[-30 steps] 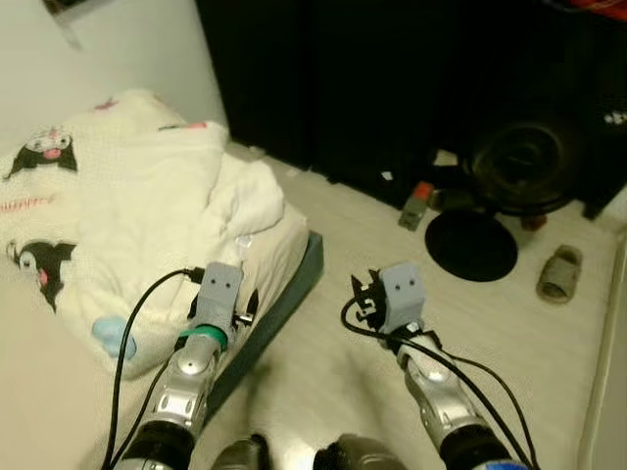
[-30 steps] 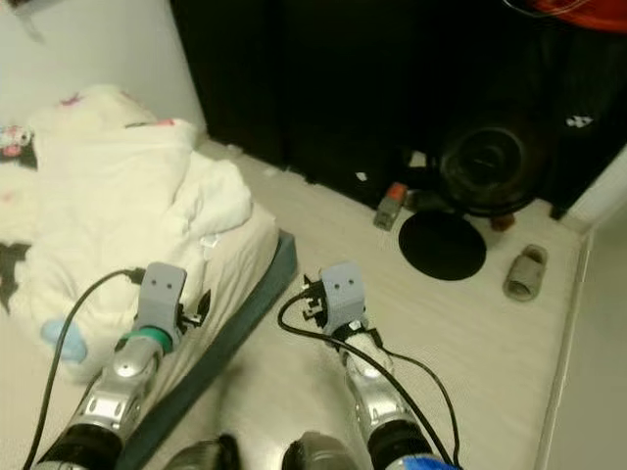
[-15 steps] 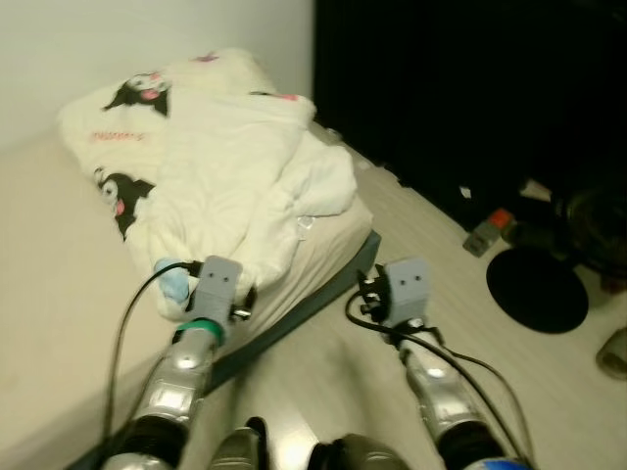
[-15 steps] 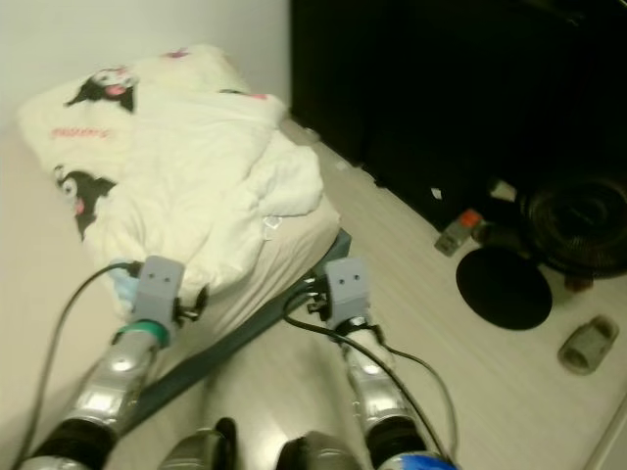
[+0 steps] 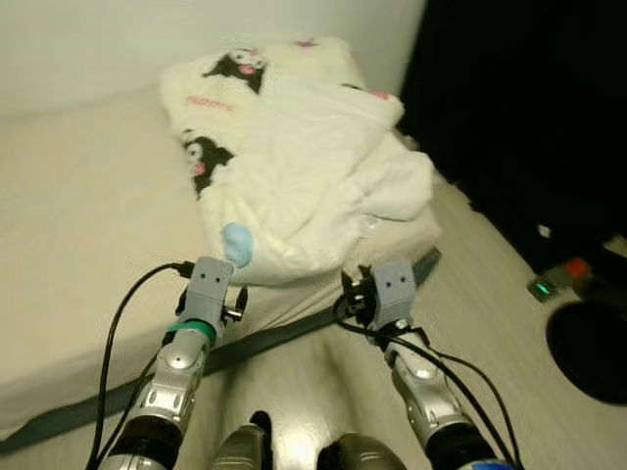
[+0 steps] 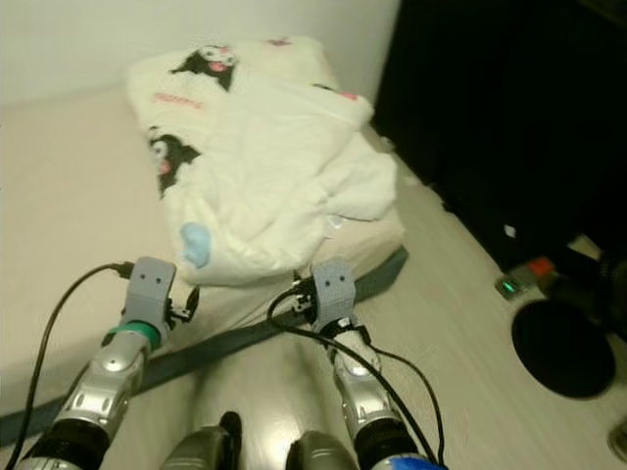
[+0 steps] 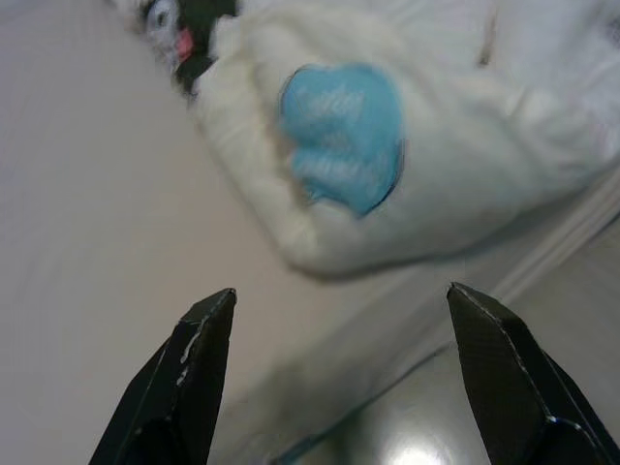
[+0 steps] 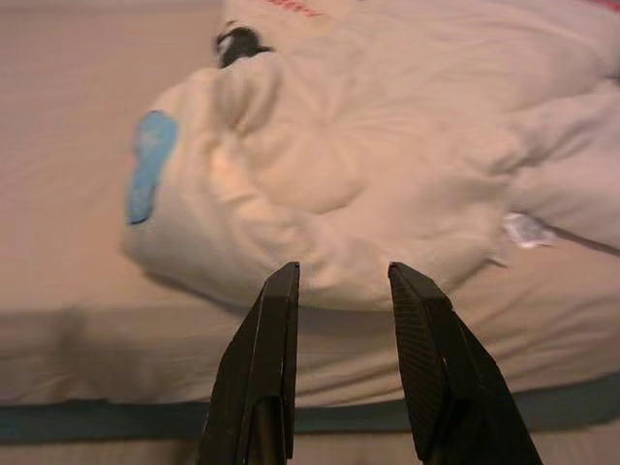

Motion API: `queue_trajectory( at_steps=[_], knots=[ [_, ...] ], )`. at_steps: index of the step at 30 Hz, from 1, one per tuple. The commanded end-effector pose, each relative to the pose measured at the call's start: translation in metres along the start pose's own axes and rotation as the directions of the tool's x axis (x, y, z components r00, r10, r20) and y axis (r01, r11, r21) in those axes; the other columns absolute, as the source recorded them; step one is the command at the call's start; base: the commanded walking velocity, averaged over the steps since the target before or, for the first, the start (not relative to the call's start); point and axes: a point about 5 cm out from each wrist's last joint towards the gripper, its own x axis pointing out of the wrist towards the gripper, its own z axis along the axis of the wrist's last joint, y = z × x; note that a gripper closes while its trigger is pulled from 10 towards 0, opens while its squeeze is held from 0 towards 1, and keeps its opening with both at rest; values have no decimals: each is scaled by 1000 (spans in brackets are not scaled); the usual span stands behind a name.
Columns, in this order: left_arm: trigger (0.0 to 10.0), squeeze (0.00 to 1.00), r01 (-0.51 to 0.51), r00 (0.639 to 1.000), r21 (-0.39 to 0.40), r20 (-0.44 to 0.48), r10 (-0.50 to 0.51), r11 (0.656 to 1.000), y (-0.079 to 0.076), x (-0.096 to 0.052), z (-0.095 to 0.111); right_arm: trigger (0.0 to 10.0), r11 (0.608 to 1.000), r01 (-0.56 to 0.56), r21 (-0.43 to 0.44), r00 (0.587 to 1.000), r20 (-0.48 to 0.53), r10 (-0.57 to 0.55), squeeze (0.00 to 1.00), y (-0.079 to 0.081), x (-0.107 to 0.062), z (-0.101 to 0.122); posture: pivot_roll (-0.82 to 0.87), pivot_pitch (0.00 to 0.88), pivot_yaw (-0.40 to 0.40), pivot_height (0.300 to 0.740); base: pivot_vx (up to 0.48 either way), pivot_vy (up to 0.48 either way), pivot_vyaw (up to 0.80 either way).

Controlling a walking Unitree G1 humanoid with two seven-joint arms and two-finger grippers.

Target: Clean up the room

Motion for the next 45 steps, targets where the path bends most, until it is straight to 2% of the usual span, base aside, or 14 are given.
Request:
queue_trajectory(
  at_steps=[1, 11, 20, 24, 26, 30, 45],
  knots=[
    [10000, 0, 8, 999, 1, -33, -8, 1000, -2, -3, -8, 10000, 1000, 8, 10, 999, -33, -8, 0, -1, -5, -8, -71, 64, 28, 720, 0, 0, 756],
    [10000, 0, 6, 999, -14, -43, -6, 1000, -3, -4, -10, 10000, 1000, 3, 9, 999, -34, -3, 0, -1, -5, -7, -71, 65, 25, 720, 0, 0, 756],
    [10000, 0, 40, 995, -119, -81, -50, 992, -7, -4, -12, 10000, 1000, 5, 8, 999, -33, -5, 0, -1, -6, -7, -75, 64, 24, 720, 0, 0, 756],
    [10000, 0, 46, 995, -119, -77, -55, 992, -8, -3, -11, 10000, 1000, 6, 6, 999, -33, -6, 0, -2, -6, -7, -76, 62, 24, 720, 0, 0, 756],
    [10000, 0, 46, 997, -90, -63, -52, 995, -8, -3, -9, 10000, 1000, 9, 7, 999, -33, -9, 0, -3, -6, -7, -77, 62, 25, 720, 0, 0, 703],
    [10000, 0, 46, 997, -66, -52, -49, 997, -8, -2, -7, 10000, 999, 27, 18, 999, -36, -26, 0, -4, -6, -8, -77, 63, 25, 720, 0, 0, 0],
    [10000, 0, 34, 998, -68, -50, -37, 997, -4, -1, -5, 10000, 999, 34, 27, 999, -40, -33, 0, -5, -7, -9, -77, 70, 23, 720, 0, 0, 0]
  ],
)
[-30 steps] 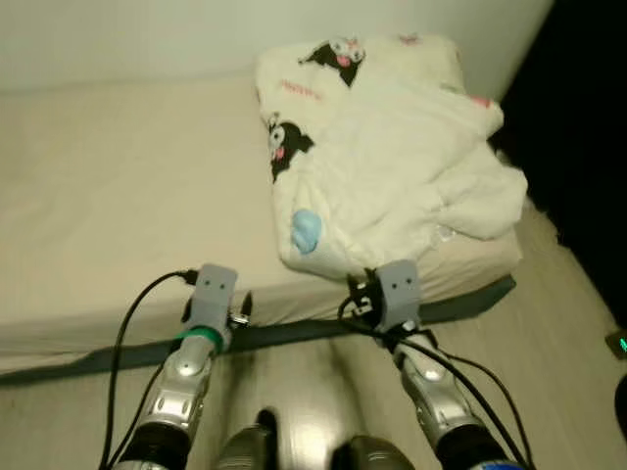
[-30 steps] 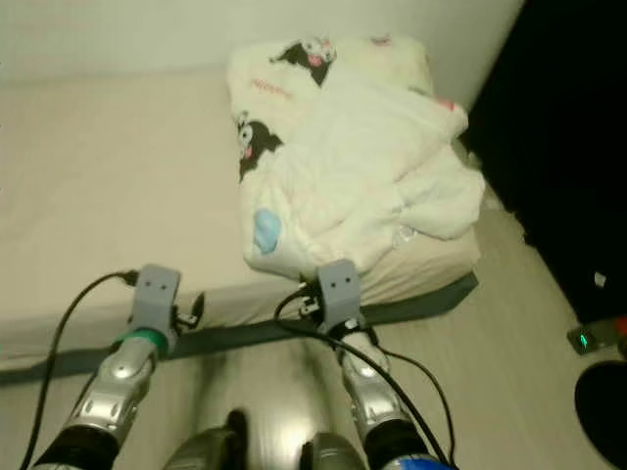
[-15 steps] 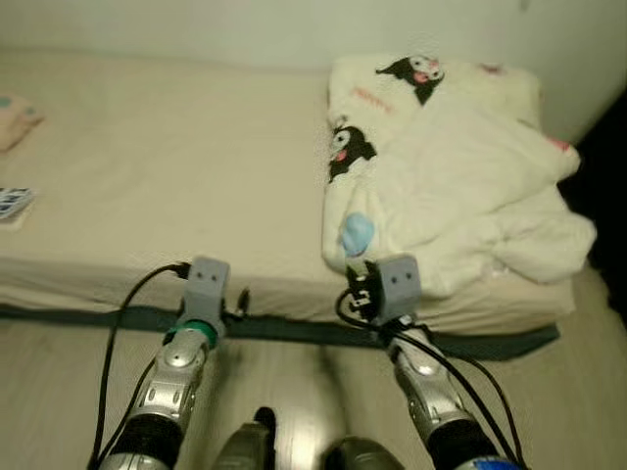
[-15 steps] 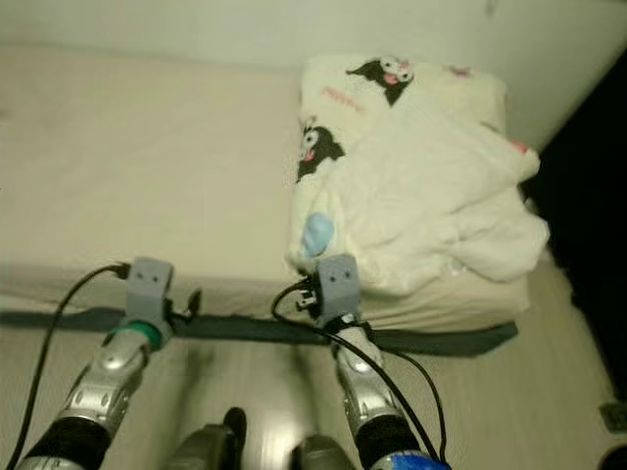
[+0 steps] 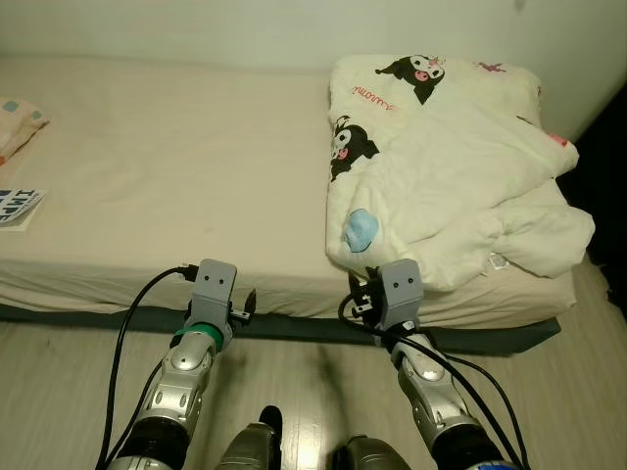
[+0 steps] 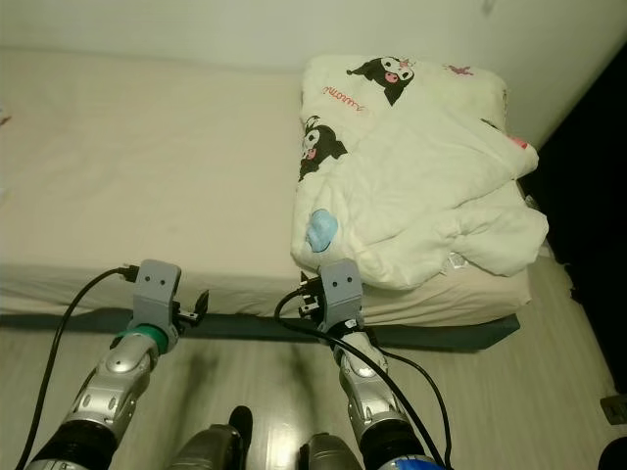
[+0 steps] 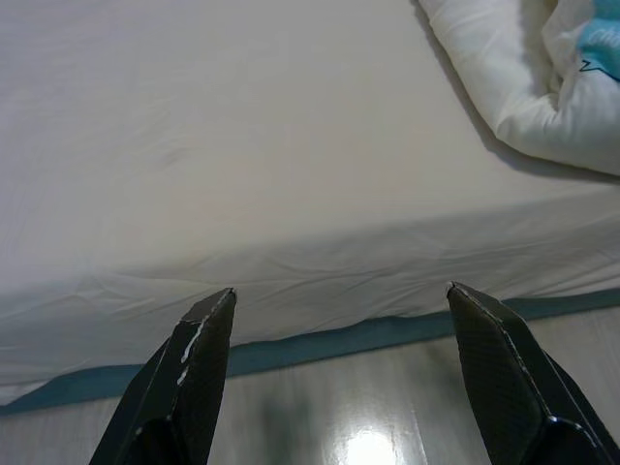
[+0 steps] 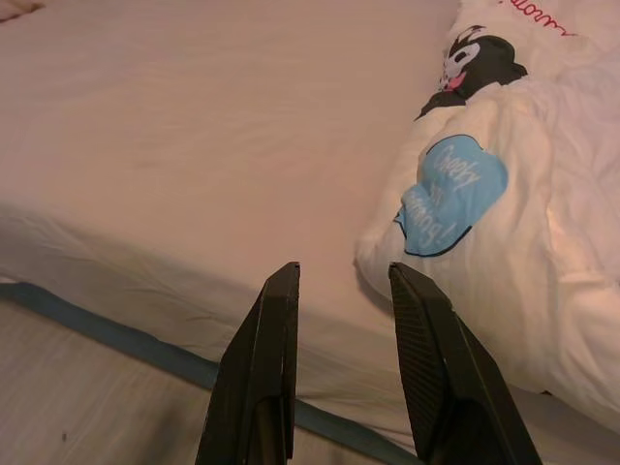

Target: Clean up the room

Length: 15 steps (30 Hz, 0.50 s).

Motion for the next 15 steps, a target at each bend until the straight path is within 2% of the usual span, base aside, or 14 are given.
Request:
queue_trajectory(
  at_steps=[1, 12, 15],
  knots=[
    [10000, 0, 0, 1000, 3, -9, 0, 1000, 0, -1, -3, 10000, 1000, 16, 14, 999, -30, -16, 0, -3, -5, -7, -77, 70, 23, 720, 0, 0, 0],
    [10000, 0, 5, 1000, 27, 4, -5, 1000, -1, -1, -1, 10000, 1000, 13, 13, 999, -31, -12, 0, -2, -5, -7, -75, 70, 22, 720, 0, 0, 0],
    [10000, 0, 6, 1000, 30, 4, -6, 1000, -1, -1, -1, 10000, 1000, 13, 13, 999, -31, -13, 0, -2, -5, -7, -75, 70, 22, 720, 0, -334, 0]
  ],
)
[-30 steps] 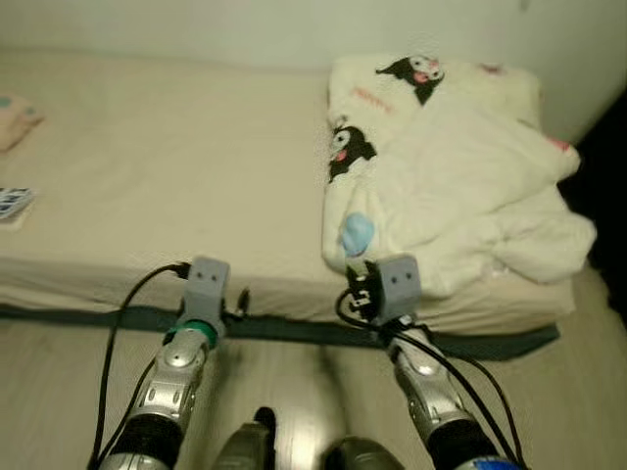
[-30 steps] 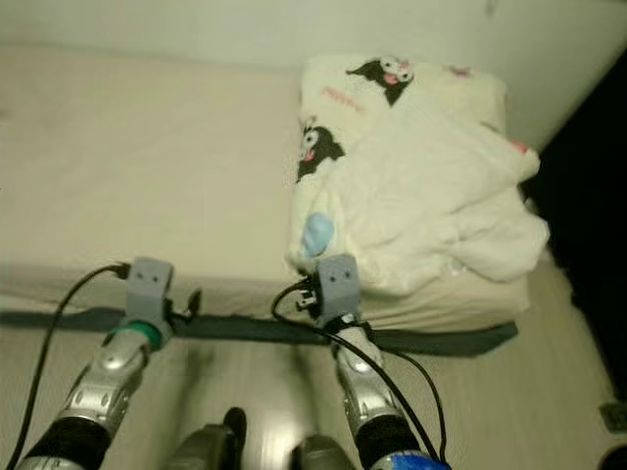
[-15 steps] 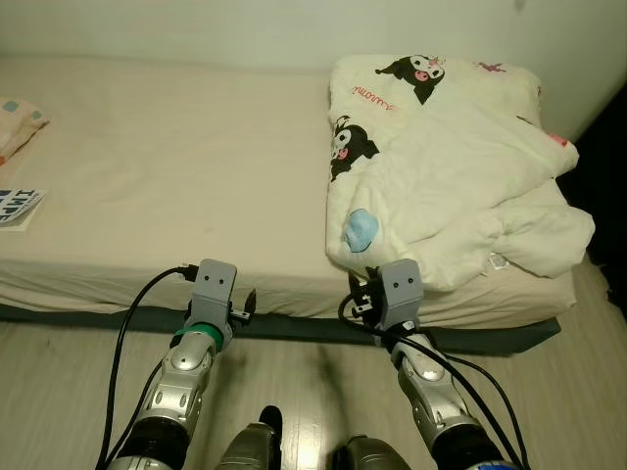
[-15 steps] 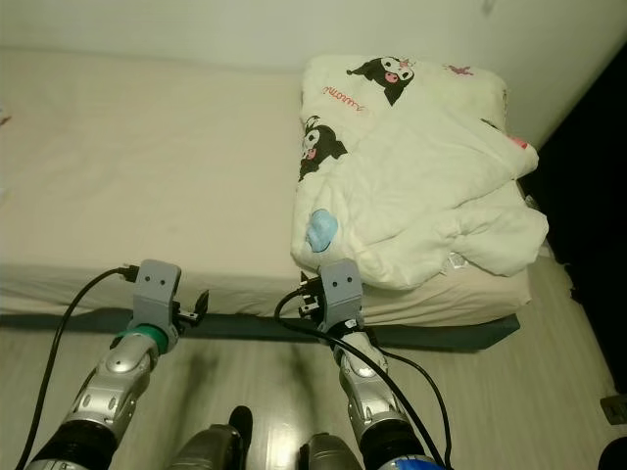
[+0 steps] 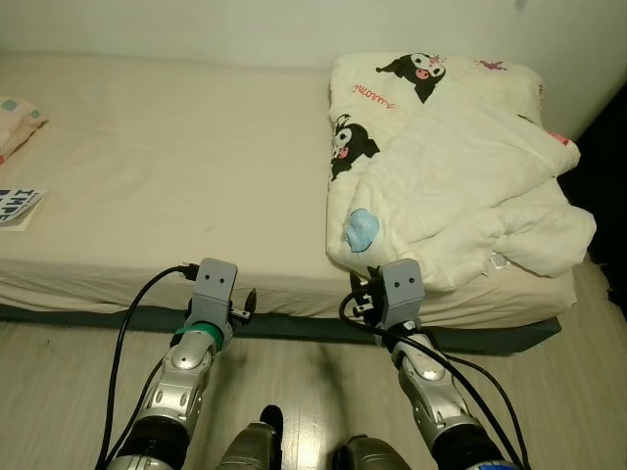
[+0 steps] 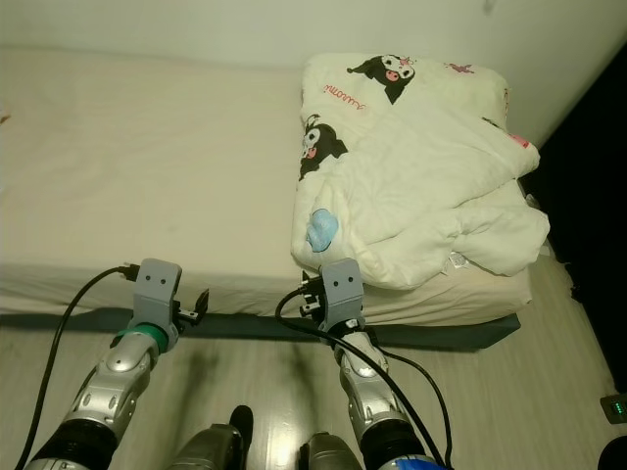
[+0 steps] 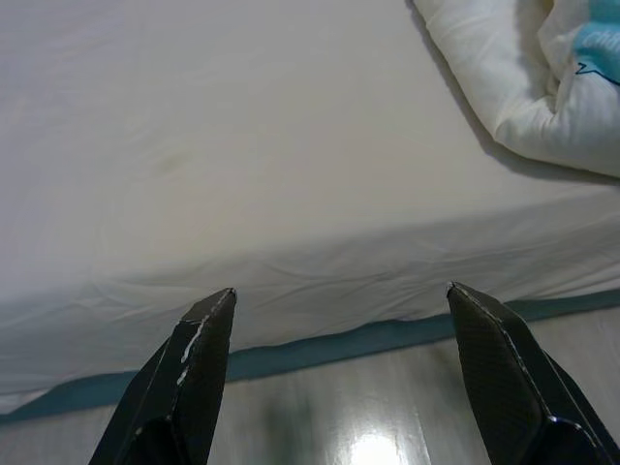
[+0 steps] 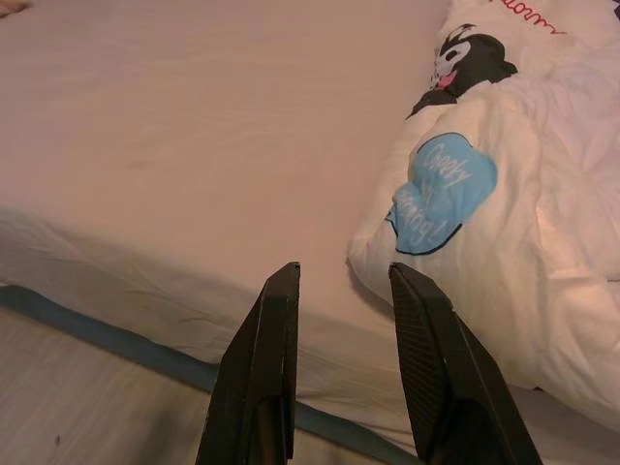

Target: Clean up the room

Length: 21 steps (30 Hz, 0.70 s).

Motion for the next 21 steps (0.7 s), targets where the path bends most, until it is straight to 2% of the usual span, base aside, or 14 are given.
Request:
queue_trajectory(
  at_steps=[1, 14, 21],
  knots=[
    [10000, 0, 4, 1000, 16, -6, -4, 1000, -1, -2, -3, 10000, 1000, 13, 12, 999, -31, -12, 0, -2, -5, -7, -75, 71, 23, 720, 0, -334, 0],
    [10000, 0, 9, 1000, 20, -12, -8, 1000, -2, -2, -4, 10000, 1000, 16, 13, 999, -29, -16, 0, -2, -5, -7, -80, 71, 26, 720, 0, -343, 0],
    [10000, 0, 9, 1000, 23, -14, -9, 1000, -2, -2, -5, 10000, 1000, 16, 14, 999, -29, -16, 0, -1, -5, -7, -79, 71, 26, 720, 0, 0, 0]
  ],
)
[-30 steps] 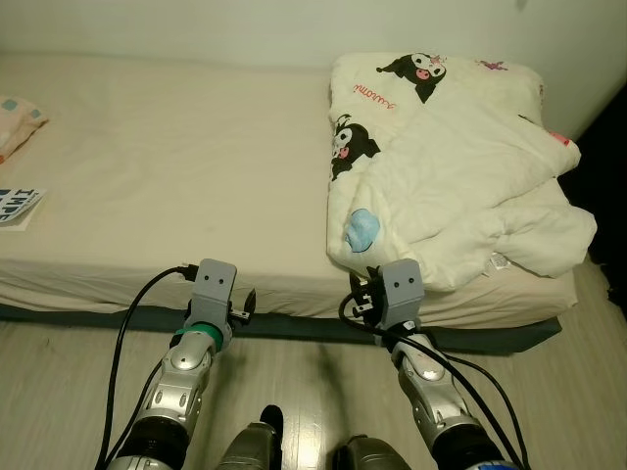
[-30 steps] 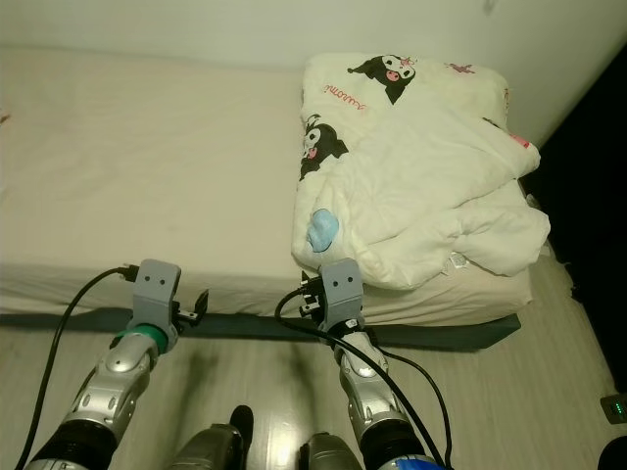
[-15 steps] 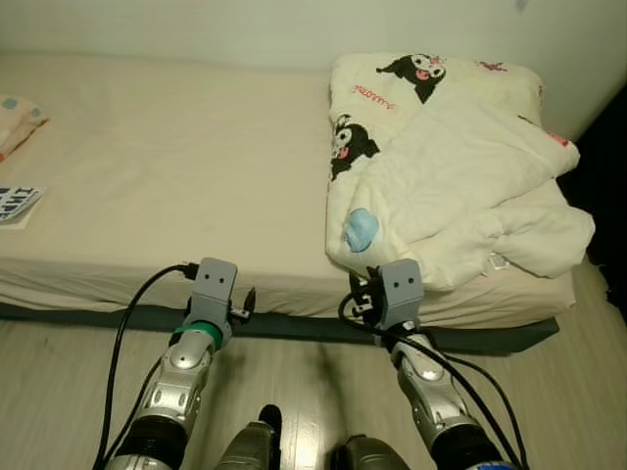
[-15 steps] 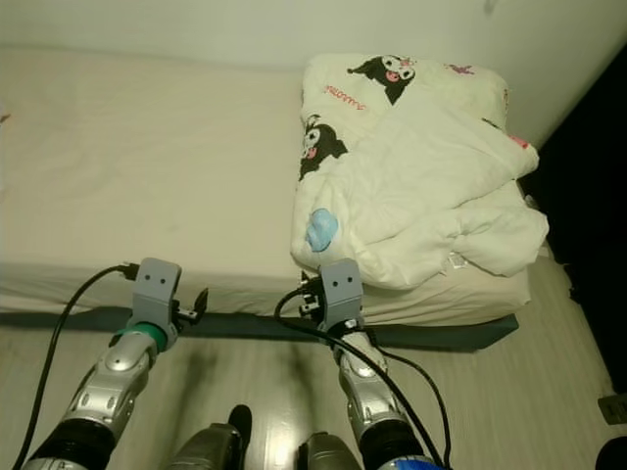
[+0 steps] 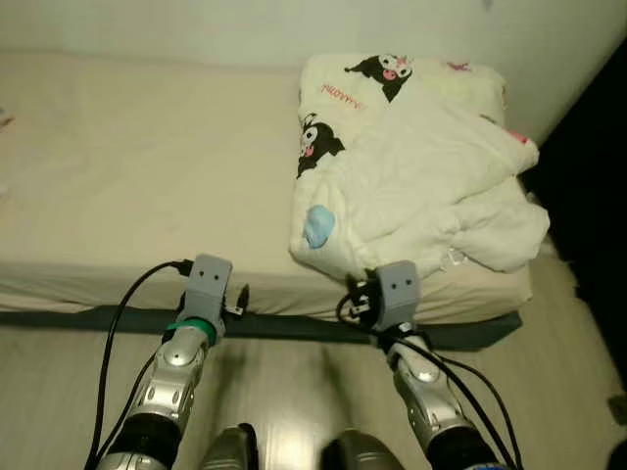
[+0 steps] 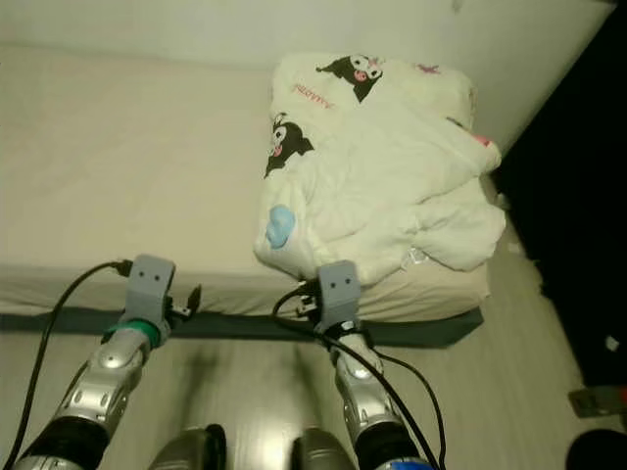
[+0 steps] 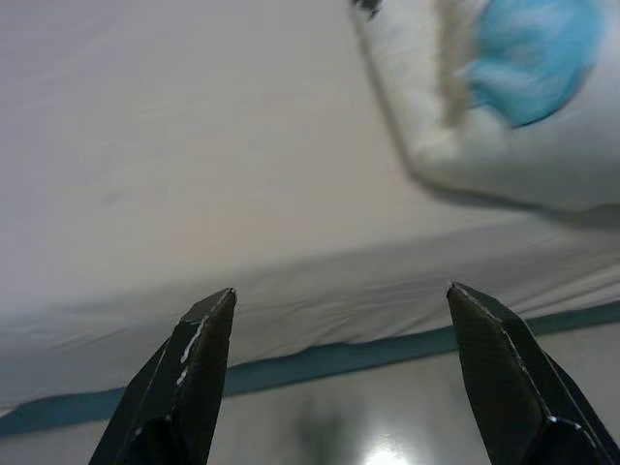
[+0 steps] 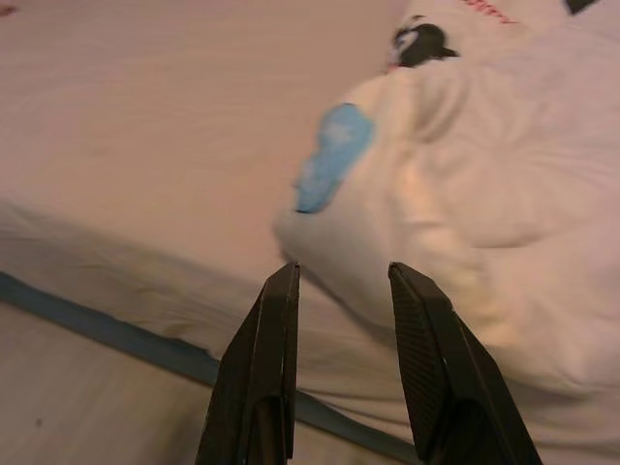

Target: Clean up the room

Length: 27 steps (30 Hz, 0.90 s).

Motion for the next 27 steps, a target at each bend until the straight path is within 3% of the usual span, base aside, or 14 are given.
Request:
queue_trajectory(
  at_steps=[1, 11, 27],
  knots=[
    [10000, 0, 10, 1000, 11, -29, -10, 1000, -3, -3, -8, 10000, 1000, 14, 8, 1000, -23, -13, 0, -3, -3, -5, -79, 71, 26, 720, 0, 0, 0],
    [10000, 0, 10, 1000, 18, -28, -9, 1000, -3, -3, -7, 10000, 1000, 13, 9, 1000, -23, -13, 0, -3, -3, -5, -79, 71, 24, 720, 0, 0, 0],
    [10000, 0, 15, 1000, 21, -27, -14, 1000, -4, -3, -8, 10000, 1000, 9, 5, 1000, -24, -9, 0, -3, -4, -5, -85, 69, 24, 720, 0, -310, 0]
  ],
)
